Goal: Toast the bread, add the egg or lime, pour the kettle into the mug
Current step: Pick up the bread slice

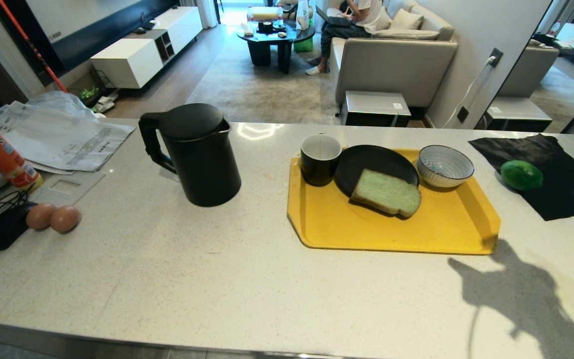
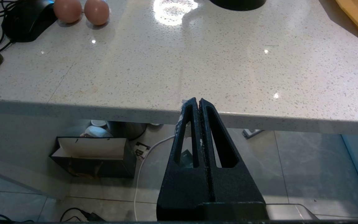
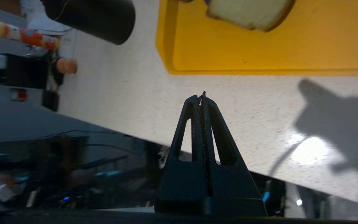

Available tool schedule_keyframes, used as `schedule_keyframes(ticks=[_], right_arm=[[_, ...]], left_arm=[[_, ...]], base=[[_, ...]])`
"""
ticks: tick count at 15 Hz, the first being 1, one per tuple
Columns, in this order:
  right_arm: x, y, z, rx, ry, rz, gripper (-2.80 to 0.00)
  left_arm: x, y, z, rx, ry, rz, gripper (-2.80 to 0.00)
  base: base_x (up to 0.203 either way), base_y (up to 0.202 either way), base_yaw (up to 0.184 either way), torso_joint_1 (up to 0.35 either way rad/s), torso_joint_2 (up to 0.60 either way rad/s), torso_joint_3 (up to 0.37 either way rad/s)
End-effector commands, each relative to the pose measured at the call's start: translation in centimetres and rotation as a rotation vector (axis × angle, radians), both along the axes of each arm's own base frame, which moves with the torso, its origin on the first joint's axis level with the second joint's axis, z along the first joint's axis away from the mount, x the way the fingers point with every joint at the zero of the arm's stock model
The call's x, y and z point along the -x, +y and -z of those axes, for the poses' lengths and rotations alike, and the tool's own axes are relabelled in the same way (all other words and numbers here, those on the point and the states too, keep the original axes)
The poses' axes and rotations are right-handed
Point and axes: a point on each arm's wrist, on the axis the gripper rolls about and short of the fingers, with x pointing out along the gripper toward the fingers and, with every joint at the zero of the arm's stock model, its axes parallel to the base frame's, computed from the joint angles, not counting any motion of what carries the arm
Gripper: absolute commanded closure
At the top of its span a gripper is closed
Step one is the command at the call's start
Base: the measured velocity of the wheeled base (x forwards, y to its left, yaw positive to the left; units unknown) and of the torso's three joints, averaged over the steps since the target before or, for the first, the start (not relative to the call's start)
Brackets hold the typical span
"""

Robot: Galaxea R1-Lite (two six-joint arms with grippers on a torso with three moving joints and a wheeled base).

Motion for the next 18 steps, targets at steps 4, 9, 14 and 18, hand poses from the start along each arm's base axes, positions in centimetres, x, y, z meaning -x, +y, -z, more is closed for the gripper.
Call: schedule_keyframes(ticks=[4,9,14,18], right_arm=[[-8.0,0.2,3.5,-0.179,0.265,0.001,0.0],[-10.1,-0.3,4.4,-0.144,0.168,0.092,0.0],[-11.6,-0.6,5.5,-0.033,0.15,0.196,0.0],[-11.2,-0.5,6.8,0.084,0.141,0.141,-2.8]], left_arm=[[-0.1,0.0,0.5,0.001,0.015,-0.001,0.0],[-0.1,0.0,0.5,0.001,0.015,-0.001,0.0],[-0.1,0.0,0.5,0.001,0.015,-0.001,0.0],[-0.1,0.0,0.5,0.001,0.015,-0.001,0.0]], base=[[0.0,0.0,0.0,0.0,0.0,0.0],[0.0,0.0,0.0,0.0,0.0,0.0],[0.0,0.0,0.0,0.0,0.0,0.0],[0.0,0.0,0.0,0.0,0.0,0.0]])
